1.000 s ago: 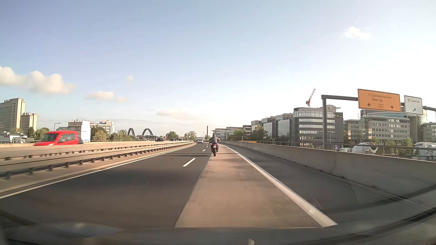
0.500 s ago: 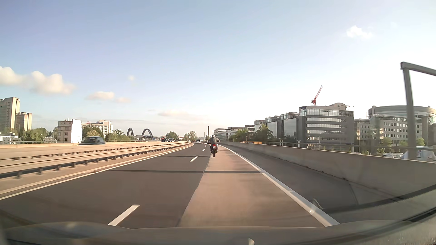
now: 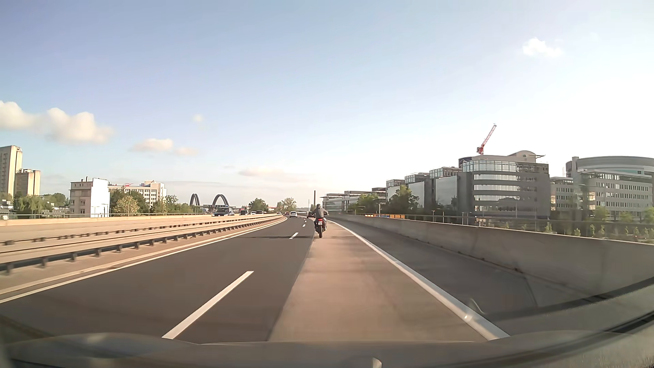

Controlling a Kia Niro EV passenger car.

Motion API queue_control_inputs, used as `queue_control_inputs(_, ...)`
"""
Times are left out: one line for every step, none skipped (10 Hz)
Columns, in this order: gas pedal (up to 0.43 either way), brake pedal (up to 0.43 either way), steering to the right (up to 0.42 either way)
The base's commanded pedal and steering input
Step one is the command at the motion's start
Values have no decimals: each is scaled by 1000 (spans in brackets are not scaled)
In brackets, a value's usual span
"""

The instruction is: Follow the waypoints while adhering to traffic rules and regulations

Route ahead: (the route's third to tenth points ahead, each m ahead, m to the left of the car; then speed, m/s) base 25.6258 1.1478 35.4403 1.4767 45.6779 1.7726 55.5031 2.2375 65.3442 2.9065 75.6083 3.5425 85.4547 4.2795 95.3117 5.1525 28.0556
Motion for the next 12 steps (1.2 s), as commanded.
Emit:
queue_control_inputs(67,0,-4)
queue_control_inputs(67,0,-4)
queue_control_inputs(67,6,-4)
queue_control_inputs(67,0,-4)
queue_control_inputs(67,0,-5)
queue_control_inputs(67,0,-6)
queue_control_inputs(79,0,-6)
queue_control_inputs(79,0,-6)
queue_control_inputs(79,0,-6)
queue_control_inputs(79,0,-7)
queue_control_inputs(79,0,-8)
queue_control_inputs(79,0,-10)
